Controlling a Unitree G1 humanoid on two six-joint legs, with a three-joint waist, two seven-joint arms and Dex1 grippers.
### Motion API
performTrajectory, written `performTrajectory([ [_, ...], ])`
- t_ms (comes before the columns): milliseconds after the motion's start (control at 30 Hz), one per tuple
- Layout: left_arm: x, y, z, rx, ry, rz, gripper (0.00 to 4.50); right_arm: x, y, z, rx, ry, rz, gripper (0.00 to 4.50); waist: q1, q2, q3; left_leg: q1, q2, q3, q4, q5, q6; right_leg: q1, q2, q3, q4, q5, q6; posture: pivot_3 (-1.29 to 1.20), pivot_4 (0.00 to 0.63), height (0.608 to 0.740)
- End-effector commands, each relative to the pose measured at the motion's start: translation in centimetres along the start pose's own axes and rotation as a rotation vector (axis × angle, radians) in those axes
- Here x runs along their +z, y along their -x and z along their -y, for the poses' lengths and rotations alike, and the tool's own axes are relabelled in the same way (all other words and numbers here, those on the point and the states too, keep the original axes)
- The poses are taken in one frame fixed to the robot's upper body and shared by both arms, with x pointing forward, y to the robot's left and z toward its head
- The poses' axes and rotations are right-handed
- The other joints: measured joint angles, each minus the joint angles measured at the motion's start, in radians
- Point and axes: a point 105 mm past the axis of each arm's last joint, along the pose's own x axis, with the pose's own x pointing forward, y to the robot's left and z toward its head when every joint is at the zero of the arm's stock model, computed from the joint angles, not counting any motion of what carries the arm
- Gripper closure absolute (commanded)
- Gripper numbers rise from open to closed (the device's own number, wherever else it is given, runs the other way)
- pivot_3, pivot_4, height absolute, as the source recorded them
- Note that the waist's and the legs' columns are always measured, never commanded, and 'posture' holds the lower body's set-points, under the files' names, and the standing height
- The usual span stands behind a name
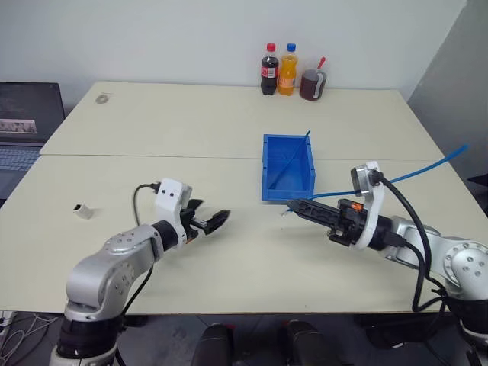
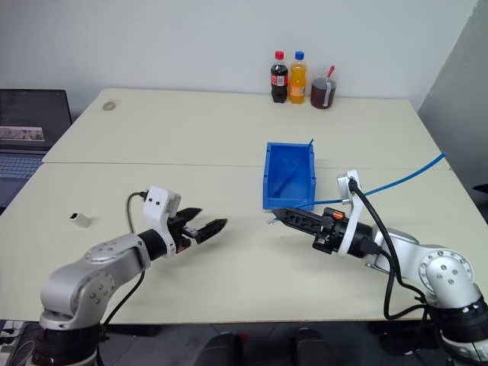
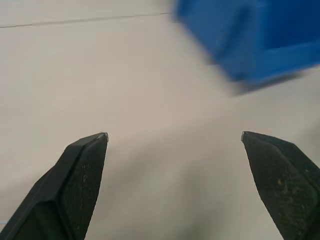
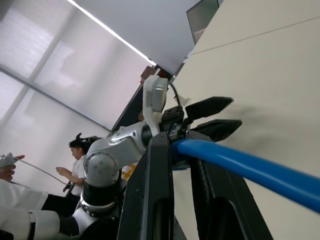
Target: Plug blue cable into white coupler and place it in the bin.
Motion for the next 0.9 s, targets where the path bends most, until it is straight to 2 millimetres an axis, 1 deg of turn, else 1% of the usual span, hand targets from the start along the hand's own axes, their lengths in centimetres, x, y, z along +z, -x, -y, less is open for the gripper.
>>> performTrajectory([
  [33, 0.7, 1.0, -2.8, 0.37, 0.077, 0.109, 0.02, 0.2, -1.0, -0.1, 0.052, 0.035, -0.049, 4.31, 0.003, 0.0, 0.0, 0.0, 0.0, 0.0, 0.0, 0.0, 0.0, 0.0, -0.001, 0.0, 0.0, 0.0, 0.0, 0.0, 0.15, 0.74],
  [100, -0.1, 1.3, -4.4, 0.543, 0.148, 0.116, 0.02, 0.3, -1.3, 0.4, 0.053, 0.041, -0.06, 4.31, 0.003, -0.001, -0.001, 0.0, 0.0, 0.0, 0.001, 0.0, 0.0, 0.0, -0.001, 0.0, 0.0, 0.001, 0.002, 0.0, 0.15, 0.74],
  [167, -1.4, 1.6, -6.1, 0.716, 0.236, 0.099, 0.02, 0.5, -1.6, 0.6, 0.054, 0.042, -0.063, 4.31, 0.004, -0.002, -0.001, -0.001, 0.0, 0.0, 0.001, 0.0, 0.0, 0.0, -0.001, 0.0, 0.0, 0.001, 0.002, 0.0, 0.15, 0.74],
  [200, -1.8, 1.8, -6.7, 0.781, 0.249, 0.092, 0.02, 0.6, -1.6, 0.7, 0.055, 0.042, -0.065, 4.31, 0.005, -0.002, -0.001, -0.001, -0.001, 0.001, 0.001, 0.0, 0.0, 0.0, -0.001, 0.0, 0.0, 0.002, 0.002, 0.0, 0.15, 0.74],
  [400, -3.0, 2.5, -8.9, 1.077, 0.326, 0.088, 0.02, 0.6, -1.4, 1.0, 0.053, 0.056, -0.099, 4.31, 0.005, -0.002, -0.001, -0.001, -0.002, 0.001, 0.002, 0.0, 0.0, 0.0, 0.0, -0.001, 0.0, 0.002, 0.002, 0.0, 0.15, 0.74],
  [467, -3.4, 2.2, -9.3, 1.127, 0.36, 0.078, 0.02, 0.8, -1.3, 1.1, 0.051, 0.059, -0.102, 4.31, 0.005, -0.003, -0.002, -0.002, -0.002, 0.002, 0.002, 0.0, 0.0, 0.0, 0.0, -0.001, -0.001, 0.002, 0.003, 0.0, 0.15, 0.74],
  [567, -3.3, 1.4, -9.6, 1.151, 0.386, 0.095, 0.02, 0.9, -1.2, 1.2, 0.041, 0.067, -0.107, 4.31, 0.005, -0.003, -0.002, -0.002, -0.003, 0.003, 0.002, 0.0, 0.0, 0.0, 0.0, -0.002, -0.001, 0.003, 0.003, 0.0, 0.15, 0.74],
  [667, -3.6, 0.9, -10.1, 1.188, 0.431, 0.087, 0.02, 0.9, -1.1, 1.3, 0.028, 0.074, -0.111, 4.31, 0.005, -0.003, -0.002, -0.002, -0.003, 0.004, 0.002, 0.0, 0.0, 0.0, 0.0, -0.003, -0.001, 0.003, 0.004, 0.0, 0.15, 0.74],
  [767, -3.6, 0.6, -11.0, 1.221, 0.459, 0.098, 0.02, 1.2, -0.9, 1.4, 0.015, 0.08, -0.103, 4.31, 0.004, -0.003, -0.002, -0.002, -0.003, 0.005, 0.002, 0.0, 0.0, 0.0, 0.0, -0.004, -0.001, 0.003, 0.004, 0.0, 0.15, 0.74],
  [833, -3.9, 0.7, -11.9, 1.257, 0.482, 0.096, 0.02, 1.3, -0.8, 1.4, 0.005, 0.08, -0.096, 4.31, 0.004, -0.003, -0.002, -0.002, -0.003, 0.005, 0.002, 0.0, 0.0, 0.0, 0.0, -0.004, -0.001, 0.003, 0.004, 0.0, 0.15, 0.74],
  [900, -4.3, 0.8, -12.4, 1.282, 0.503, 0.093, 0.02, 1.3, -0.5, 1.4, -0.001, 0.082, -0.097, 4.31, 0.003, -0.003, -0.002, -0.002, -0.002, 0.005, 0.002, 0.0, 0.0, 0.0, 0.0, -0.004, -0.001, 0.003, 0.004, 0.0, 0.15, 0.74],
])
